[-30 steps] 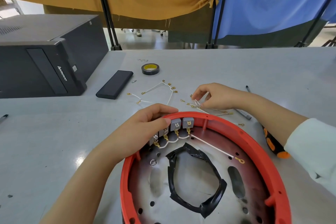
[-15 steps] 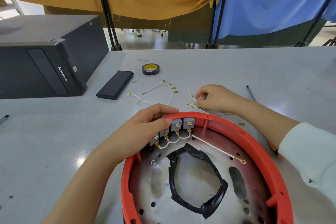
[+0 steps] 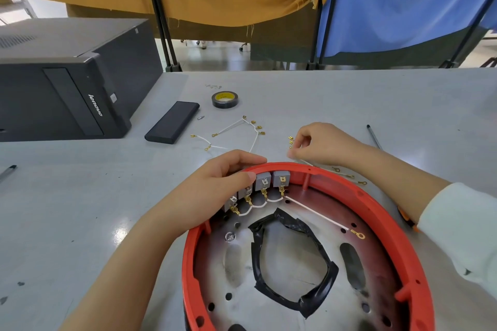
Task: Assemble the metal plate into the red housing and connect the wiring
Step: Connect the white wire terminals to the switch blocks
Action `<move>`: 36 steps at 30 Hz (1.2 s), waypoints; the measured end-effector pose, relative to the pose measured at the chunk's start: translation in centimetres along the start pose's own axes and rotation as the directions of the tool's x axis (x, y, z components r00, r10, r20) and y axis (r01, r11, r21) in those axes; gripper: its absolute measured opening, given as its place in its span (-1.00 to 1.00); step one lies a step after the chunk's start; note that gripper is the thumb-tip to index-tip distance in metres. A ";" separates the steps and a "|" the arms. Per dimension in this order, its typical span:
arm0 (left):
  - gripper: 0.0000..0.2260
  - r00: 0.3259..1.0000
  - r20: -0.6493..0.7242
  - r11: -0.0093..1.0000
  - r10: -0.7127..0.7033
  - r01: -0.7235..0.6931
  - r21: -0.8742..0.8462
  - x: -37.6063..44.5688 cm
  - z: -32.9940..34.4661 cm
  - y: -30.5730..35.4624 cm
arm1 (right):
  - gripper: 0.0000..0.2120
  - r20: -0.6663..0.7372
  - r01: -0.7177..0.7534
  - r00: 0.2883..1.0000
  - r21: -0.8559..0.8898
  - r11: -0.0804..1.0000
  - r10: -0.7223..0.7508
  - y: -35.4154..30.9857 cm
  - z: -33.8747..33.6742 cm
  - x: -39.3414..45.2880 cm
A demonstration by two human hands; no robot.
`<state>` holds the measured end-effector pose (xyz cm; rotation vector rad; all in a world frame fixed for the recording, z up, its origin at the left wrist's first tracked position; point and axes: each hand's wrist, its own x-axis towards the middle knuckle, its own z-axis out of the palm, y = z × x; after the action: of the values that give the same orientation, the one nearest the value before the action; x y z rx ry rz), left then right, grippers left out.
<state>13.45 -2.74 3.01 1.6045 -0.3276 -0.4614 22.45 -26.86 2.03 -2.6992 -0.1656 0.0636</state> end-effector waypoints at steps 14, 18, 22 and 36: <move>-0.77 1.000 -0.019 0.996 -0.009 0.011 0.085 -0.4 0.3 0.6 | -0.88 -0.050 0.033 0.998 0.178 0.984 -0.024 -1.8 -2.1 -1.8; -0.76 0.999 -0.041 0.989 0.006 0.000 0.148 -0.6 0.3 0.8 | -0.94 -0.138 0.031 0.990 0.031 0.999 -0.026 -1.7 -1.7 -2.7; -0.76 0.998 -0.059 0.981 0.002 0.010 0.195 -0.8 0.5 1.0 | -0.95 -0.374 0.117 0.925 0.112 0.987 -0.068 -3.2 -3.2 -4.0; -0.79 0.977 -0.209 0.952 -0.035 0.096 0.292 -1.4 -1.1 1.6 | -0.95 0.093 -0.068 0.996 0.684 0.727 0.006 -8.9 -1.1 -11.7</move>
<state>12.88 -1.24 4.75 1.9478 -0.1965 -0.3051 9.96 -20.85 7.00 -1.9455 -0.0864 0.2090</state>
